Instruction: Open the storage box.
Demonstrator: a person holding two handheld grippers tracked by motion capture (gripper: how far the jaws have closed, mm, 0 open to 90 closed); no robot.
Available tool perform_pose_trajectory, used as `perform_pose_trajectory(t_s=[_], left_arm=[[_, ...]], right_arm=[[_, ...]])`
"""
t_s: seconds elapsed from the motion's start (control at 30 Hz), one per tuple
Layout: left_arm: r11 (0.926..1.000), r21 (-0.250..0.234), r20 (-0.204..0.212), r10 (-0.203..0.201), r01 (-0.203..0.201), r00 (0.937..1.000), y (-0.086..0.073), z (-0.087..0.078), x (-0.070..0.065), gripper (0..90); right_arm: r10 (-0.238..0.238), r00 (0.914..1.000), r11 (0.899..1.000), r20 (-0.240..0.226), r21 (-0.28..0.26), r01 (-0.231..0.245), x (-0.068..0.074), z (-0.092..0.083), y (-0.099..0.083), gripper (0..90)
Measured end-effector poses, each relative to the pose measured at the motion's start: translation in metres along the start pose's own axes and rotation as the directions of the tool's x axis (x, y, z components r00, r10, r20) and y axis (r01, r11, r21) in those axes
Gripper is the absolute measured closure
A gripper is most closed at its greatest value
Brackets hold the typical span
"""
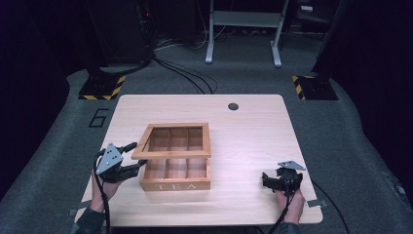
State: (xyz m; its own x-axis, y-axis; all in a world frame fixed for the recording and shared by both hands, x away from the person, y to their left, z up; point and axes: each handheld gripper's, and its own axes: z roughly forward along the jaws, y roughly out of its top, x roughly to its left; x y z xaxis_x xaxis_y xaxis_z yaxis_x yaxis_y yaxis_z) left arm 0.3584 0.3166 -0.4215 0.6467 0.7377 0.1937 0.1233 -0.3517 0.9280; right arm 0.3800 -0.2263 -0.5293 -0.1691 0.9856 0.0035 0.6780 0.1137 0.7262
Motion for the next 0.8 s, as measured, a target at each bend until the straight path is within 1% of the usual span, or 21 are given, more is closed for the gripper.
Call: perform_pose_trajectory(t_s=[0.03,0.07,0.1,0.2,0.27,0.3,0.33,0.37,0.4,0.5,0.53,0.6,0.63,0.67,0.77,0.8], left_arm=[[1.0000,0.003,0.004,0.007,-0.007,1.0000,0.001,0.000,0.002,37.6],[1.0000,0.003,0.007,0.000,0.000,1.0000,0.002,0.000,0.002,37.7],[1.0000,0.007,0.006,0.005,-0.005,1.0000,0.003,0.000,0.003,37.9],[0.9998,0.018,0.010,0.006,-0.006,0.9999,0.007,0.000,0.005,38.5],[0.9998,0.021,0.018,-0.003,0.003,0.9998,0.010,0.001,0.007,38.6],[0.9995,0.031,0.024,0.005,-0.006,0.9997,0.012,0.000,0.009,38.7],[0.9996,0.026,0.026,-0.006,0.005,0.9996,0.012,0.001,0.009,38.7],[0.9996,0.029,0.032,-0.008,0.007,0.9994,0.014,0.001,0.011,38.6],[0.9994,0.033,0.036,-0.001,0.000,0.9993,0.015,0.001,0.013,38.6],[0.9994,0.034,0.044,-0.011,0.009,0.9990,0.017,0.001,0.015,38.5],[0.9993,0.036,0.053,-0.008,0.006,0.9985,0.020,0.001,0.018,38.6],[0.9992,0.037,0.060,-0.020,0.018,0.9980,0.022,0.002,0.020,39.1],[0.9993,0.033,0.059,-0.017,0.015,0.9981,0.023,0.002,0.022,39.5],[0.9991,0.037,0.065,-0.023,0.021,0.9976,0.025,0.002,0.023,40.0],[0.9991,0.041,0.067,-0.014,0.012,0.9976,0.029,0.003,0.026,41.2],[0.9988,0.047,0.070,-0.012,0.009,0.9975,0.033,0.003,0.028,41.8]], right_arm=[[0.000,1.0000,1.000,0.000,0.000,0.000,0.000,0.000,0.000,5.1],[-0.001,1.0000,1.000,0.000,0.000,0.001,0.000,0.000,0.000,5.1],[0.000,1.0000,1.000,0.000,0.000,0.000,0.000,0.000,0.000,5.2],[-0.001,1.0000,1.000,0.000,0.000,0.001,0.000,0.000,0.000,5.1],[0.001,1.0000,1.000,0.000,0.000,-0.001,0.000,0.000,0.000,5.2],[0.000,1.0000,1.000,0.000,0.000,0.000,0.000,0.000,0.000,5.2],[-0.001,1.0000,1.000,-0.001,0.000,0.001,0.000,0.000,0.000,5.2],[-0.001,1.0000,1.000,0.000,0.000,0.001,0.000,0.000,0.000,5.1],[0.000,1.0000,1.000,-0.001,0.000,0.000,0.000,0.000,0.000,5.2],[0.000,1.0000,1.000,-0.001,0.000,0.000,0.000,0.000,0.000,5.2],[0.000,1.0000,1.000,-0.001,0.000,0.000,0.000,0.000,0.000,5.2],[0.001,1.0000,1.000,0.000,0.000,-0.001,0.000,0.000,0.000,5.1],[-0.001,1.0000,1.000,0.000,0.000,0.001,0.000,0.000,0.000,5.2],[0.001,1.0000,1.000,0.000,0.000,-0.001,0.000,0.000,0.000,5.2],[0.001,1.0000,1.000,0.000,0.000,-0.001,0.000,0.000,0.000,5.2],[0.001,1.0000,1.000,0.000,0.000,-0.001,0.000,0.000,0.000,5.2]])
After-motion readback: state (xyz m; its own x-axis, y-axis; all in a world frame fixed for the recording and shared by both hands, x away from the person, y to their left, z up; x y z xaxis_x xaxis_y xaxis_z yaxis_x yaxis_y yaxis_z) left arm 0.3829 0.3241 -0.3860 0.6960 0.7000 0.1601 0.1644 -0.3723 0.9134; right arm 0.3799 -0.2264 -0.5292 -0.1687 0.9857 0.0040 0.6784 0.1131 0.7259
